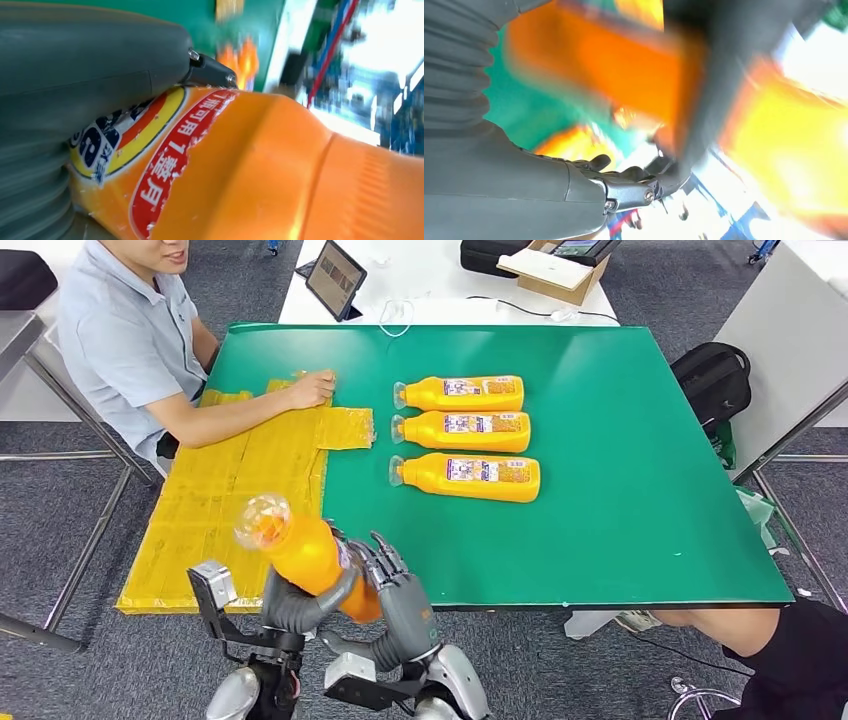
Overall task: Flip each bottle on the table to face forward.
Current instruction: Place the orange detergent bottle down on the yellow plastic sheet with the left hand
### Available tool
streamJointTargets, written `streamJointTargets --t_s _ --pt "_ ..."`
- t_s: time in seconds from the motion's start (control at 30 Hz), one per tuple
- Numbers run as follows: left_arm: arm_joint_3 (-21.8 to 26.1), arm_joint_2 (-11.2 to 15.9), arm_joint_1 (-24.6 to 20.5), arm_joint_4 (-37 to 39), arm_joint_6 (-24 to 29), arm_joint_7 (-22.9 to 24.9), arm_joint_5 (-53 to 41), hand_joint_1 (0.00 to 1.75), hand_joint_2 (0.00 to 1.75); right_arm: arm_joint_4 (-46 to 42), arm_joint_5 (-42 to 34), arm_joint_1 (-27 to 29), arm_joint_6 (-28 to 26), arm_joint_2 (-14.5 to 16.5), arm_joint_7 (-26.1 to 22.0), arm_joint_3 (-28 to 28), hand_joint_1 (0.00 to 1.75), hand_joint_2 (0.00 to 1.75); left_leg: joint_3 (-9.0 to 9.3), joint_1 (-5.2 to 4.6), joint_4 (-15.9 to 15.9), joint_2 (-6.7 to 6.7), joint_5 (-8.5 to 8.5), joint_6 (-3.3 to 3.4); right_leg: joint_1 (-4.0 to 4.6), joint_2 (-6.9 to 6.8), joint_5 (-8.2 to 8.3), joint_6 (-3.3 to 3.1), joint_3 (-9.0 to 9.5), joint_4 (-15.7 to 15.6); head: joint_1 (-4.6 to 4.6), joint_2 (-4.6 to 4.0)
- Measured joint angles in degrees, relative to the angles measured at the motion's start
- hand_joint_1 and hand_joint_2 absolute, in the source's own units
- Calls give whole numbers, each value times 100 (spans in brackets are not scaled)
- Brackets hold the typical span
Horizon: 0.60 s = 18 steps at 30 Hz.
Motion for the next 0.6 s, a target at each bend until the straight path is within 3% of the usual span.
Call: streamJointTargets --t_s 0.27,0.6 --pt "754 4 -232 188 1837 -132 -1972 175 175 -1440 124 519 -198 -275 -226 -216 0 0 2 1 0 10 1 0 1 0 2 -2 -4 0 -3 0" --pt "1126 2 -407 432 2094 -151 -2320 175 175 -1960 138 766 -199 -415 -238 -356 0 0 2 -1 1 12 1 1 -1 1 2 -2 -1 0 -1 0"
